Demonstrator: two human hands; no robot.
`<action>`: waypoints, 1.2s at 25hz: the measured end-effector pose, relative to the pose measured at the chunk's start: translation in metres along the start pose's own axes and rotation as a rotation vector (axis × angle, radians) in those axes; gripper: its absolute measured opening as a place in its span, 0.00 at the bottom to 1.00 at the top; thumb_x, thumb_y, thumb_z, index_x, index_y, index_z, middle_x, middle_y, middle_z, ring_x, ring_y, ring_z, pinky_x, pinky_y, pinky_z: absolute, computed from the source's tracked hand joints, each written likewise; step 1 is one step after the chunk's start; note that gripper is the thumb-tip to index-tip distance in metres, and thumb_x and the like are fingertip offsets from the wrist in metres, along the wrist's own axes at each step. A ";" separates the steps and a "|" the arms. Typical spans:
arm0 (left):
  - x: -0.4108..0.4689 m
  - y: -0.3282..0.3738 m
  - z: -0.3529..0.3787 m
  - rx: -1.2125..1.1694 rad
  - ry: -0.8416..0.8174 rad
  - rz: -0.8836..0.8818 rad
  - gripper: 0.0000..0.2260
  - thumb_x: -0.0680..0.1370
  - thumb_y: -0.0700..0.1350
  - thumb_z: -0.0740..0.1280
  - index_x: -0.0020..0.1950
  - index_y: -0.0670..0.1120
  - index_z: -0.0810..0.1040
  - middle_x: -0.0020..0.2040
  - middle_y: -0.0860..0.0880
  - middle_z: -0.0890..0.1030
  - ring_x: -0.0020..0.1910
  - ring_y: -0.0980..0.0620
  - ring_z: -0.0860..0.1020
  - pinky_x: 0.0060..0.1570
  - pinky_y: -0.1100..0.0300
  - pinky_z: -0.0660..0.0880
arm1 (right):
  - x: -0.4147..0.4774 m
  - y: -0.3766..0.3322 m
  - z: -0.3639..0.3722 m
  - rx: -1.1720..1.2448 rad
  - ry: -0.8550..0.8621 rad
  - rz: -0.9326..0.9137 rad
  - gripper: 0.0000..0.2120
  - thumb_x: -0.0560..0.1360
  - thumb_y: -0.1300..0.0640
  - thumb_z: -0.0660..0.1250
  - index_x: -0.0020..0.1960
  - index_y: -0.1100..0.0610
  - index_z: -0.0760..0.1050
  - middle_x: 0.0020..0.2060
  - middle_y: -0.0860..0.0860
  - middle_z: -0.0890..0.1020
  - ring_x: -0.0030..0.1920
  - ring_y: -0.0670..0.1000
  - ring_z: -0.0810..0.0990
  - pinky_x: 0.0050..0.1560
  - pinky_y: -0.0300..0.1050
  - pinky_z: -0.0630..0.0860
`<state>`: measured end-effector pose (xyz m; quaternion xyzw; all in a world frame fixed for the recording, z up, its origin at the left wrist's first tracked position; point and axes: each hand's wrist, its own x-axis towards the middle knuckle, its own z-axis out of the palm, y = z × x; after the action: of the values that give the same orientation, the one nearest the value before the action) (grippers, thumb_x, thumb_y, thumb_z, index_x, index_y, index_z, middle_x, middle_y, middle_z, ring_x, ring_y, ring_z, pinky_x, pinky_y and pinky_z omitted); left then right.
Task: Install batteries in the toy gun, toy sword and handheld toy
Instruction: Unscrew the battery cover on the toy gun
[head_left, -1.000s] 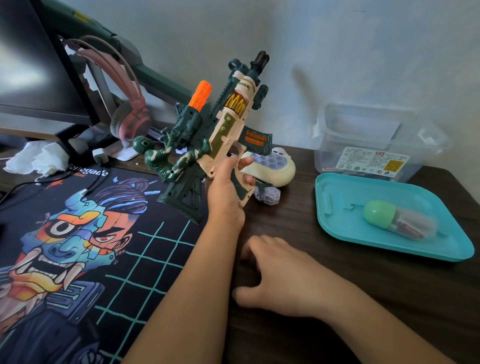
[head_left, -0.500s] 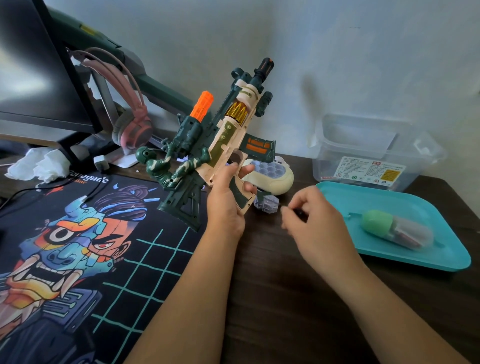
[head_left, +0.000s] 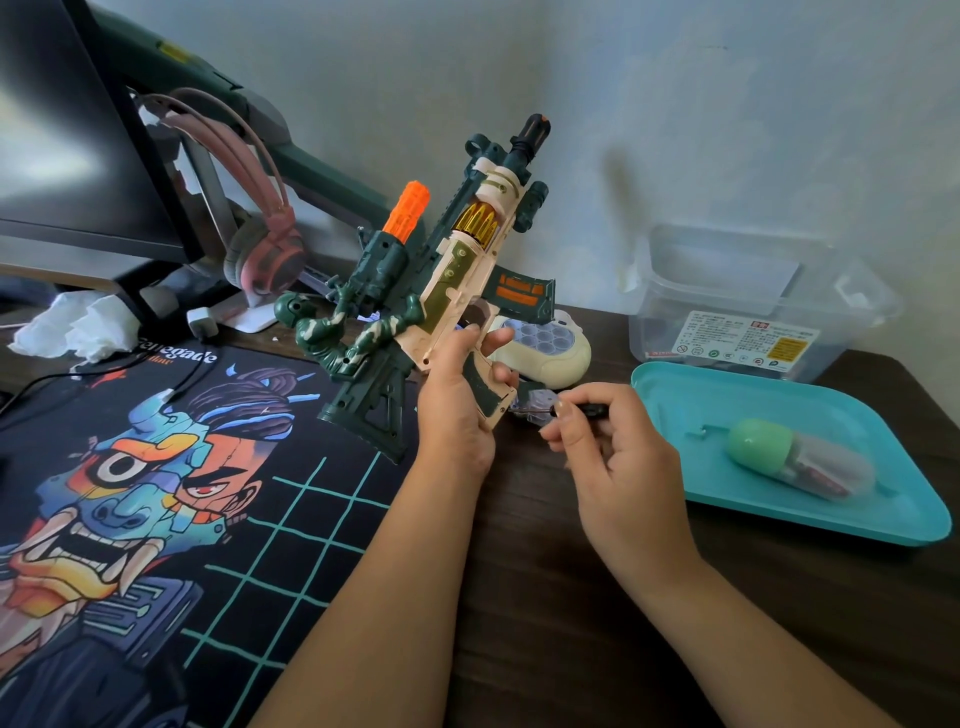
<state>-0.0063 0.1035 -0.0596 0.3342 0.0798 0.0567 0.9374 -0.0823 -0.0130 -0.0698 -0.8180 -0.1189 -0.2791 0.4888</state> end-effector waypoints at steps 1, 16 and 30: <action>0.000 0.000 0.000 0.000 0.000 0.001 0.07 0.80 0.40 0.64 0.57 0.43 0.75 0.38 0.45 0.84 0.25 0.55 0.70 0.33 0.61 0.69 | 0.000 0.000 0.001 0.000 -0.004 -0.001 0.09 0.77 0.46 0.58 0.54 0.48 0.72 0.41 0.42 0.81 0.44 0.40 0.81 0.43 0.35 0.79; -0.006 0.002 0.003 0.037 0.007 0.001 0.05 0.80 0.40 0.64 0.54 0.45 0.77 0.38 0.46 0.84 0.24 0.55 0.70 0.32 0.61 0.72 | -0.003 0.006 0.003 -0.071 -0.011 -0.091 0.14 0.78 0.48 0.57 0.55 0.55 0.75 0.42 0.45 0.81 0.44 0.41 0.81 0.45 0.36 0.79; -0.004 -0.001 0.001 0.066 -0.005 0.012 0.07 0.80 0.40 0.65 0.57 0.45 0.76 0.38 0.47 0.84 0.24 0.56 0.71 0.33 0.61 0.70 | -0.001 0.003 0.005 -0.098 0.032 -0.101 0.15 0.76 0.47 0.60 0.53 0.56 0.77 0.39 0.46 0.83 0.41 0.41 0.82 0.42 0.36 0.80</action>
<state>-0.0105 0.1018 -0.0590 0.3654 0.0771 0.0585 0.9258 -0.0803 -0.0103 -0.0744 -0.8294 -0.1385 -0.3218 0.4352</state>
